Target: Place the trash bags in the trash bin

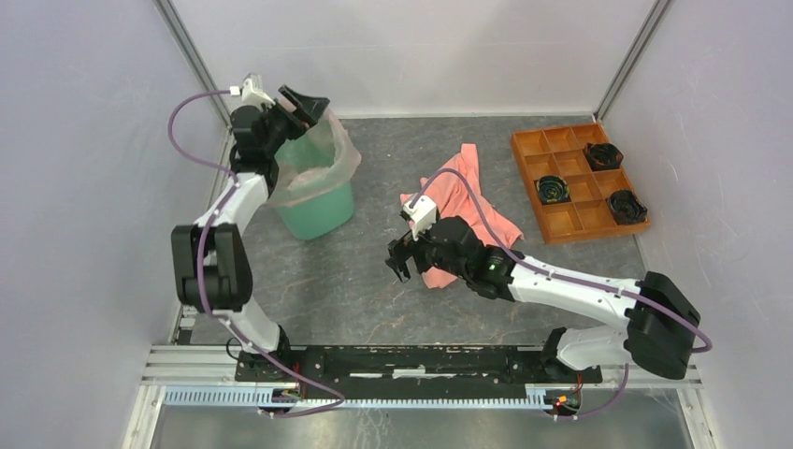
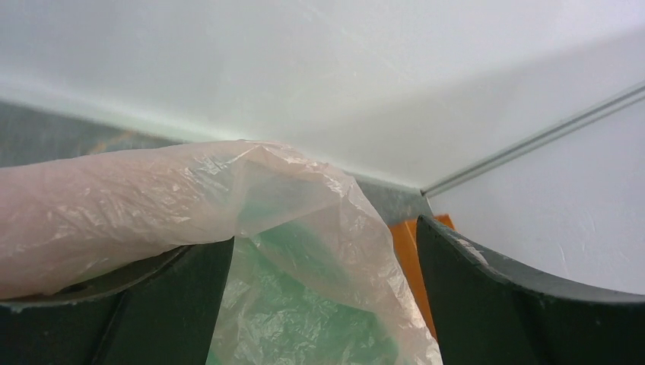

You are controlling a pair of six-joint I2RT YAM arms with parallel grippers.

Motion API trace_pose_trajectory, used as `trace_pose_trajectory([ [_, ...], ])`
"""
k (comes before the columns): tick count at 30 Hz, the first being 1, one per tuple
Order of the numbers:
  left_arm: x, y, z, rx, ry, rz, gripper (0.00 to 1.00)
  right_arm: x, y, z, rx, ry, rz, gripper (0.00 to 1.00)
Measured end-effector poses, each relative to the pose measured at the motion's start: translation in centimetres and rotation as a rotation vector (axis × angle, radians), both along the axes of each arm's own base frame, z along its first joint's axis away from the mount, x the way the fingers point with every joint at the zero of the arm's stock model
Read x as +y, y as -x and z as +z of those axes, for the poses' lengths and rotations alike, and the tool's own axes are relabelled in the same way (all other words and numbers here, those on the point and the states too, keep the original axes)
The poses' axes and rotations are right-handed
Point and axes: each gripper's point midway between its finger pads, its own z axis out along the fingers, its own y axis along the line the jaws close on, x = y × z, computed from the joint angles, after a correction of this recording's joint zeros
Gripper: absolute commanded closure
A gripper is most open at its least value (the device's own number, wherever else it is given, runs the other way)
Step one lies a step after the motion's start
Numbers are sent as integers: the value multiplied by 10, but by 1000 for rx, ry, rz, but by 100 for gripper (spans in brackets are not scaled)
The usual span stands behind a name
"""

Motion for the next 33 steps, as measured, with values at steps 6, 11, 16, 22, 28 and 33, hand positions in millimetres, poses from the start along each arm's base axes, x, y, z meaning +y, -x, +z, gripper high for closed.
trace_pose_trajectory([
  [6, 3, -72, 16, -89, -42, 14, 4, -31, -7, 16, -50, 41, -83, 2],
  [11, 13, -89, 29, -55, -110, 54, 1, -66, -6, 57, -142, 13, -163, 2],
  [16, 16, -65, 69, 1, -149, 65, 0, -99, -3, 91, -218, -15, -237, 2],
  [22, 9, 18, 138, -11, -145, 32, 0, -131, -3, 119, -277, 4, -323, 2],
  [28, -2, 93, 191, -104, -110, -14, 0, -157, 0, 165, -352, -32, -383, 2],
  [33, -6, 124, 200, -127, -102, -37, 0, -176, 7, 206, -416, -105, -413, 2],
])
